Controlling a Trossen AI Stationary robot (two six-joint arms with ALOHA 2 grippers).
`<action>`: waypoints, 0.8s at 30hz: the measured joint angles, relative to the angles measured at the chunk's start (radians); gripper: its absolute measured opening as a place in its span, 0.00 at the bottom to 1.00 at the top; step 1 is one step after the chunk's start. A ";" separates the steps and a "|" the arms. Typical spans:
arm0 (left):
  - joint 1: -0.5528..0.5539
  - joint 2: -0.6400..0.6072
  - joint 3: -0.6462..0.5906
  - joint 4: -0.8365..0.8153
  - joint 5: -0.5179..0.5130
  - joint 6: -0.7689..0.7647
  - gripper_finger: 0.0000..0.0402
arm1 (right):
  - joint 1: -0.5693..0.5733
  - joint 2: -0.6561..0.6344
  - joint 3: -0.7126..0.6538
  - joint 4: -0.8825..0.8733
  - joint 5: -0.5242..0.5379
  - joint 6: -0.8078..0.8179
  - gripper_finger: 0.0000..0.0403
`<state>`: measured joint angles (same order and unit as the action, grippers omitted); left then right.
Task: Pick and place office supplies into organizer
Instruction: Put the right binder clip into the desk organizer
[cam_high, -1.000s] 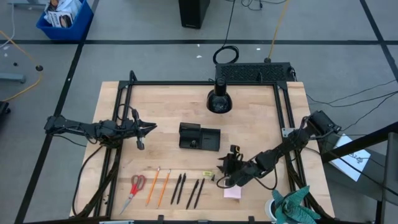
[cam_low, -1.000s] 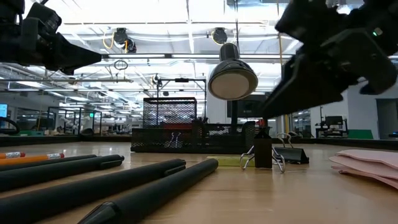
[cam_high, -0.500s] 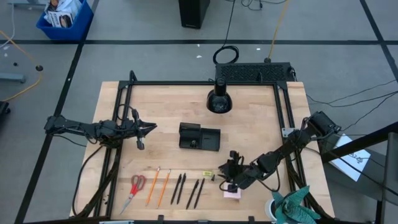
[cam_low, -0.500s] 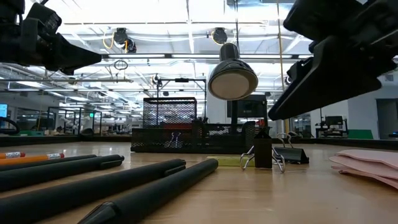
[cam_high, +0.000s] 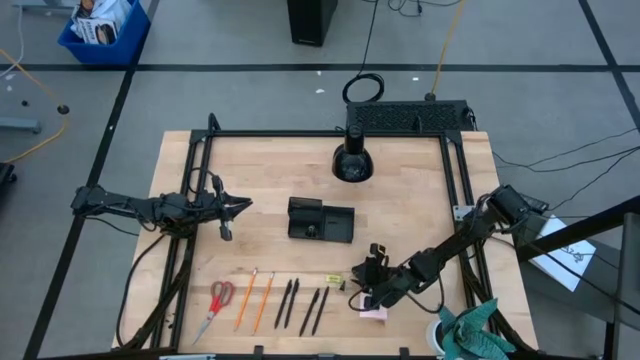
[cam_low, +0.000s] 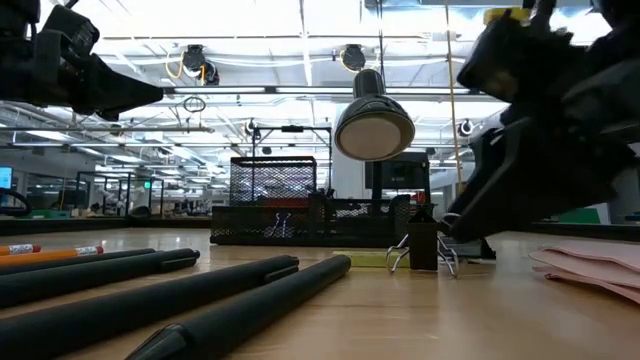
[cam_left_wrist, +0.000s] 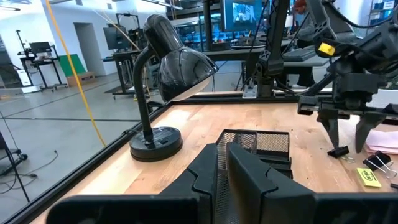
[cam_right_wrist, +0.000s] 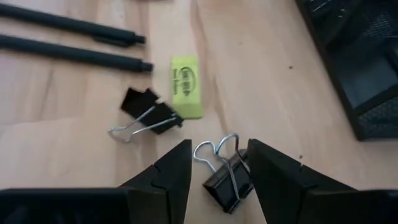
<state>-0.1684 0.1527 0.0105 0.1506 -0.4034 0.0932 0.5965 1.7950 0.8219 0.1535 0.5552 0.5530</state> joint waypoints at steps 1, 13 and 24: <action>0.000 0.000 0.000 0.000 0.000 0.000 0.10 | -0.002 0.000 0.000 -0.004 0.002 0.003 0.37; 0.000 0.000 0.000 -0.001 0.000 0.000 0.10 | -0.015 0.002 -0.001 -0.013 -0.002 -0.021 0.17; 0.000 0.000 0.000 0.001 0.000 0.000 0.10 | -0.031 -0.040 0.001 -0.018 -0.010 -0.123 0.02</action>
<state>-0.1687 0.1524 0.0109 0.1514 -0.4034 0.0929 0.5655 1.7550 0.8227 0.1351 0.5449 0.4297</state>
